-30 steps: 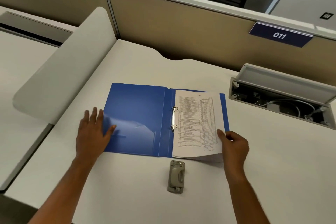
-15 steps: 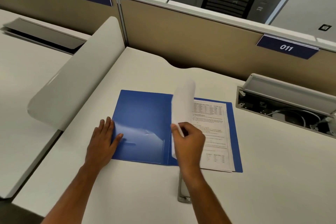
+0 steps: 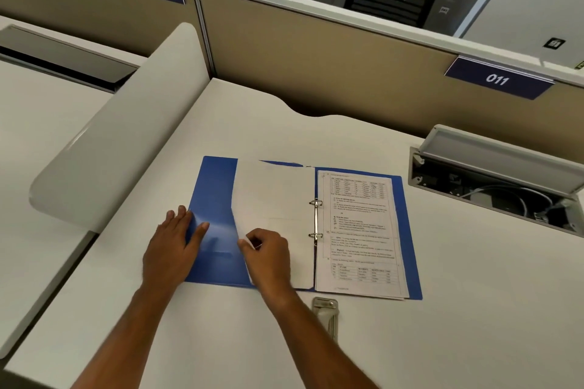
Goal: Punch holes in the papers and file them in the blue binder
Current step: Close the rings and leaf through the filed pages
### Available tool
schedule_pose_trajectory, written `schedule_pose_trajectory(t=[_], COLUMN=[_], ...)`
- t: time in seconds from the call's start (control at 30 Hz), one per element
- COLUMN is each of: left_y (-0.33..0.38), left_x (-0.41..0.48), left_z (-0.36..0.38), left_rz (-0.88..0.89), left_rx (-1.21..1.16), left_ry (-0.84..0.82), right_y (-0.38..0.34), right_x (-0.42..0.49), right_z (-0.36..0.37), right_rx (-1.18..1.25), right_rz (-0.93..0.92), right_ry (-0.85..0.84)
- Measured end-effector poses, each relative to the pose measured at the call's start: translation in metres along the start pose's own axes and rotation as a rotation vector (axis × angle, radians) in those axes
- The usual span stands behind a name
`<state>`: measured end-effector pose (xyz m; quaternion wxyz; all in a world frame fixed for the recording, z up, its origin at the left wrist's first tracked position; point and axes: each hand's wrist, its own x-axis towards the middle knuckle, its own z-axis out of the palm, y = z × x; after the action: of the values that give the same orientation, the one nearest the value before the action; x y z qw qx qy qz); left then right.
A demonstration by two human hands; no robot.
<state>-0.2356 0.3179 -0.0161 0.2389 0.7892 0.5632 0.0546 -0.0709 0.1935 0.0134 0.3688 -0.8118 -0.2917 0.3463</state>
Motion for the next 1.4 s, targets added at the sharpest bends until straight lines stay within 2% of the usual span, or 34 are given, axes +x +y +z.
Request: schedule_pose_trajectory(t=[0.07, 0.13, 0.2, 0.27, 0.33, 0.4, 0.47, 0.53, 0.67, 0.93, 1.03, 1.27, 1.4], left_y=[0.012, 0.022, 0.029, 0.034, 0.043, 0.052, 0.062, 0.068, 0.07, 0.065, 0.064, 0.054, 0.045], left_x=[0.002, 0.004, 0.006, 0.007, 0.005, 0.004, 0.004, 0.004, 0.007, 0.009, 0.006, 0.0, -0.001], left_z=[-0.002, -0.003, -0.002, 0.001, 0.002, 0.002, 0.001, 0.003, 0.007, 0.009, 0.013, 0.027, 0.035], left_rz=[-0.043, -0.054, -0.035, -0.036, -0.052, -0.083, -0.126, -0.153, -0.163, -0.113, -0.074, 0.274, 0.287], left_rx=[-0.001, 0.041, 0.117, 0.187, 0.213, 0.198, 0.174, 0.171, 0.193, 0.277, 0.351, 0.435, 0.402], left_ry=[0.001, 0.01, 0.018, 0.03, 0.051, 0.08, 0.065, 0.04, 0.02, 0.013, 0.011, 0.015, -0.002], right_y=[0.001, -0.001, 0.001, 0.019, 0.053, 0.092, 0.121, 0.136, 0.142, 0.146, 0.147, 0.125, 0.091], right_x=[0.0, -0.002, -0.006, -0.009, -0.01, -0.011, -0.014, -0.017, -0.013, -0.003, -0.006, -0.021, -0.027], right_z=[0.0, -0.012, -0.041, -0.082, -0.13, -0.172, -0.201, -0.214, -0.205, -0.197, -0.202, -0.21, -0.208], right_rx=[0.013, 0.073, 0.176, 0.229, 0.176, 0.038, -0.031, -0.055, -0.08, 0.056, 0.109, -0.281, -0.245], right_rz=[0.007, -0.007, -0.057, -0.068, 0.042, 0.291, 0.57, 0.668, 0.626, 0.586, 0.49, 0.196, 0.075], right_ry=[-0.064, -0.046, 0.144, 0.436, 0.684, 0.798, 0.754, 0.668, 0.575, 0.652, 0.684, 0.828, 0.851])
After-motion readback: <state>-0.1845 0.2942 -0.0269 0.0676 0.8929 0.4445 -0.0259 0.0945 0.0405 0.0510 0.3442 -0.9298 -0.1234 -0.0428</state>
